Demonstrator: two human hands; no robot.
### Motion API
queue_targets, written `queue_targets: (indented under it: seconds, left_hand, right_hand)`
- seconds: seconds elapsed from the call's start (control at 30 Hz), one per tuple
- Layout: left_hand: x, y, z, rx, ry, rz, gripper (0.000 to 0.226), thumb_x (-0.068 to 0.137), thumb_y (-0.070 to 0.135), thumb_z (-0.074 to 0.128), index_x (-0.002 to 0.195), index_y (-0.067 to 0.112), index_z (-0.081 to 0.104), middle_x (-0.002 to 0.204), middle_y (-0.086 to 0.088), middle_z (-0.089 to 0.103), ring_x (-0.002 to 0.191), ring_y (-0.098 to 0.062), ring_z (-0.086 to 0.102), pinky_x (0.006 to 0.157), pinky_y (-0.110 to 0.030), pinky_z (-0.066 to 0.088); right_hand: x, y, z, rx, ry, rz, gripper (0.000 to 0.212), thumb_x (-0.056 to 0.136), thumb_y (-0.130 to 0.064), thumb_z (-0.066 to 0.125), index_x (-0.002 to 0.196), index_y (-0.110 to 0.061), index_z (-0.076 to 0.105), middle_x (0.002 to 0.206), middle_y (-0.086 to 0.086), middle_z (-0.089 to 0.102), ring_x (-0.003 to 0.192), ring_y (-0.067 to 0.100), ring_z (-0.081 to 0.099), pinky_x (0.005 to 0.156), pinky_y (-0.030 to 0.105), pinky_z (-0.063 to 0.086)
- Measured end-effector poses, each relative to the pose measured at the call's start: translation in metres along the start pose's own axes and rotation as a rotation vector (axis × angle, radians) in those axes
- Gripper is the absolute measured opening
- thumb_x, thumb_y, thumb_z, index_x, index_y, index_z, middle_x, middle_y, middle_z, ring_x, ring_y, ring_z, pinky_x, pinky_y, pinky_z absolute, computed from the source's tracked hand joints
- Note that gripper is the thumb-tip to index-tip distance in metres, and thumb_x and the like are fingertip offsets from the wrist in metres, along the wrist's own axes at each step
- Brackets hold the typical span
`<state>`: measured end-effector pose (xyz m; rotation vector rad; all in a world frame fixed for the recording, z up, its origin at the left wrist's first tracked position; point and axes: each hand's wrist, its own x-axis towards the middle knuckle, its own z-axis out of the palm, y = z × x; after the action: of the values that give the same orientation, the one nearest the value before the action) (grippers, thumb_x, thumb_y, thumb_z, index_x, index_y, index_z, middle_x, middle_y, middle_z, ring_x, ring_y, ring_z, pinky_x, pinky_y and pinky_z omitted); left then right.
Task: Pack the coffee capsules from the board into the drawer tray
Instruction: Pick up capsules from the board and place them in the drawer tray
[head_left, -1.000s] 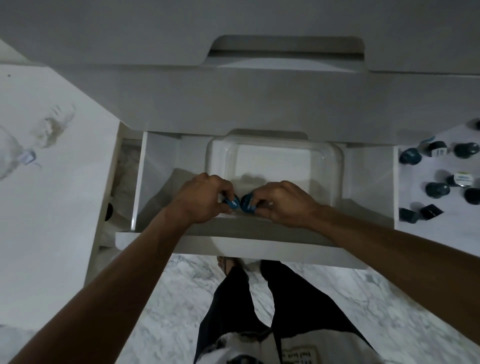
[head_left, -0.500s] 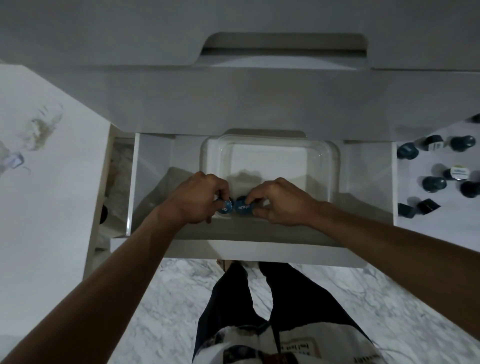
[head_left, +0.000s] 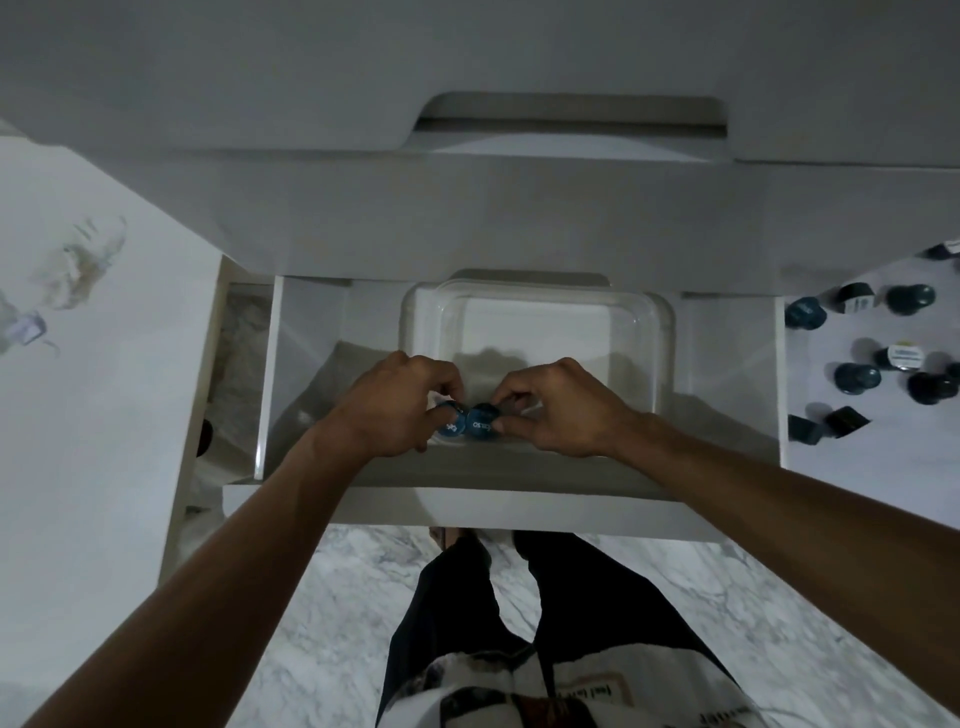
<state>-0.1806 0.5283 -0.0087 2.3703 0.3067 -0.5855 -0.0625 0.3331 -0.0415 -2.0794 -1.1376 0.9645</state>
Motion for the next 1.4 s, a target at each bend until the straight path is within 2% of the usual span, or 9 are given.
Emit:
queue_targets:
  seconds: [0.13,0.33,0.53,0.77,0.93,1.07,1.13,1.23,1.4]
  left_hand:
    - [-0.014,0.003,-0.016,-0.006,0.134,0.002,0.022,0.086,0.031,0.070,0.107,0.028,0.064,0.111,0.007,0.070,0.073,-0.011,0.066,0.081,-0.040,0.055]
    - [-0.037,0.021,-0.047,-0.026,0.370,0.049,0.024,0.083,0.030,0.074,0.104,0.021,0.069,0.105,0.005,0.072,0.067,-0.007,0.065,0.085,-0.030,0.052]
    - [-0.039,0.069,-0.048,-0.115,0.365,0.132,0.022,0.083,0.035,0.073,0.102,0.029,0.067,0.098,0.011,0.071,0.064,-0.001,0.067,0.076,-0.032,0.058]
    - [-0.032,0.180,-0.017,-0.212,0.398,0.299,0.020,0.080,0.030,0.076,0.099,0.028,0.069,0.088,0.012,0.071,0.064,-0.005,0.069,0.077,-0.039,0.059]
    - [-0.007,0.274,0.038,-0.217,0.376,0.377,0.019,0.080,0.029,0.075,0.098,0.026,0.069,0.086,0.011,0.071,0.064,-0.007,0.069,0.075,-0.040,0.059]
    - [0.017,0.340,0.105,-0.259,0.362,0.348,0.019,0.079,0.035,0.074,0.096,0.031,0.067,0.088,0.012,0.070,0.063,-0.007,0.069,0.072,-0.042,0.059]
    - [0.028,0.363,0.141,-0.226,0.375,0.309,0.020,0.080,0.035,0.073,0.098,0.031,0.067,0.093,0.012,0.070,0.064,-0.005,0.068,0.073,-0.040,0.059]
    - [0.039,0.384,0.187,-0.222,0.423,0.210,0.019,0.079,0.042,0.067,0.096,0.034,0.062,0.092,0.012,0.070,0.075,-0.012,0.069,0.075,-0.039,0.057]
    - [0.060,0.404,0.230,-0.153,0.492,0.032,0.019,0.086,0.030,0.067,0.104,0.024,0.065,0.097,0.003,0.072,0.076,-0.013,0.064,0.073,-0.028,0.050]
  right_hand:
    - [-0.010,-0.011,-0.016,0.038,0.238,0.047,0.030,0.079,-0.029,0.078,0.106,-0.020,0.071,0.096,-0.013,0.070,0.083,0.002,0.065,0.079,0.027,0.056]
    - [-0.047,-0.048,-0.036,0.231,0.548,0.157,0.033,0.079,-0.029,0.080,0.109,-0.022,0.069,0.098,-0.008,0.070,0.080,0.000,0.066,0.075,0.010,0.051]
    - [-0.099,-0.075,-0.044,0.327,0.786,0.186,0.036,0.081,-0.024,0.078,0.114,-0.018,0.067,0.095,-0.005,0.070,0.079,0.004,0.066,0.071,0.004,0.047]
    - [-0.187,-0.046,-0.071,0.453,1.018,0.187,0.041,0.078,-0.026,0.080,0.117,-0.019,0.067,0.094,-0.001,0.073,0.079,0.011,0.069,0.078,0.022,0.056]
    - [-0.279,0.013,-0.102,0.455,1.075,0.232,0.037,0.082,-0.026,0.078,0.117,-0.021,0.067,0.097,-0.002,0.073,0.082,0.010,0.070,0.068,0.021,0.057]
    - [-0.355,0.075,-0.130,0.374,1.106,0.321,0.029,0.084,-0.025,0.076,0.111,-0.023,0.069,0.091,-0.007,0.072,0.076,0.000,0.068,0.062,0.014,0.053]
    - [-0.386,0.109,-0.141,0.355,1.107,0.372,0.027,0.085,-0.025,0.074,0.111,-0.023,0.068,0.091,-0.007,0.072,0.073,0.000,0.067,0.057,0.015,0.052]
    - [-0.416,0.152,-0.152,0.357,1.084,0.444,0.028,0.085,-0.027,0.073,0.113,-0.022,0.069,0.090,-0.007,0.072,0.073,0.005,0.069,0.062,0.031,0.057]
    - [-0.421,0.198,-0.167,0.358,1.031,0.497,0.028,0.086,-0.025,0.072,0.114,-0.022,0.068,0.090,-0.010,0.071,0.071,0.002,0.067,0.060,0.024,0.054]
